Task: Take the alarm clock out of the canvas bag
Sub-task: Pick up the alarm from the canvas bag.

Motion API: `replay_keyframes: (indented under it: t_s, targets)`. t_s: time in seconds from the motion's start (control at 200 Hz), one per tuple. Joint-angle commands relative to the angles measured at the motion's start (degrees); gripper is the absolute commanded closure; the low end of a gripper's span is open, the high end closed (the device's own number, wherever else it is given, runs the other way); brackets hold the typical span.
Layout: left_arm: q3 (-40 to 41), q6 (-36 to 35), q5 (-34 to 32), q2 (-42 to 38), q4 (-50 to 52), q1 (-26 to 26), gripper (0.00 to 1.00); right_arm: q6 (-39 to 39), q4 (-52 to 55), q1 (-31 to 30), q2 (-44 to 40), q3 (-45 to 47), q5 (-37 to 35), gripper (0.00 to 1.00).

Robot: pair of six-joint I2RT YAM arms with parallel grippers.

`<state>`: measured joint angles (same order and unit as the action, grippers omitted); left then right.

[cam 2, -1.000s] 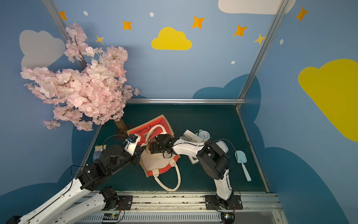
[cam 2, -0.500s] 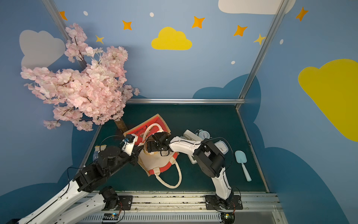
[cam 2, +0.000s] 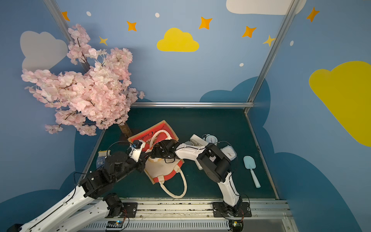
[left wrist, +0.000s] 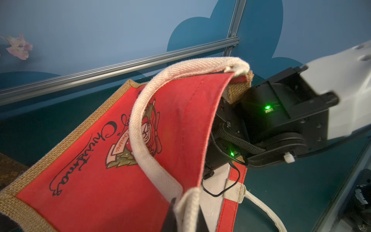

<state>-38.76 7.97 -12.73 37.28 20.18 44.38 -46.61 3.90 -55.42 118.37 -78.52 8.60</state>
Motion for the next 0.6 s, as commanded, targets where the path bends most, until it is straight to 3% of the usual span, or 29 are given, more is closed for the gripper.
replay_keyframes:
  t_s: [0.0,0.405,0.596]
  targets:
    - [0.27,-0.06,0.97,-0.99,0.05,0.53,0.9,-1.24,-3.84,0.31,-1.09,1.64,2.76,0.13]
    - [1.26,2.52,0.36,1.21,-2.46,0.71,0.89,-4.9,-6.91,-0.82,-3.32,4.35,7.49,0.38]
    - [0.57,2.3,-0.53,1.76,-1.83,0.71,0.89,-7.0,-9.46,-1.02,-4.6,6.18,7.4,0.45]
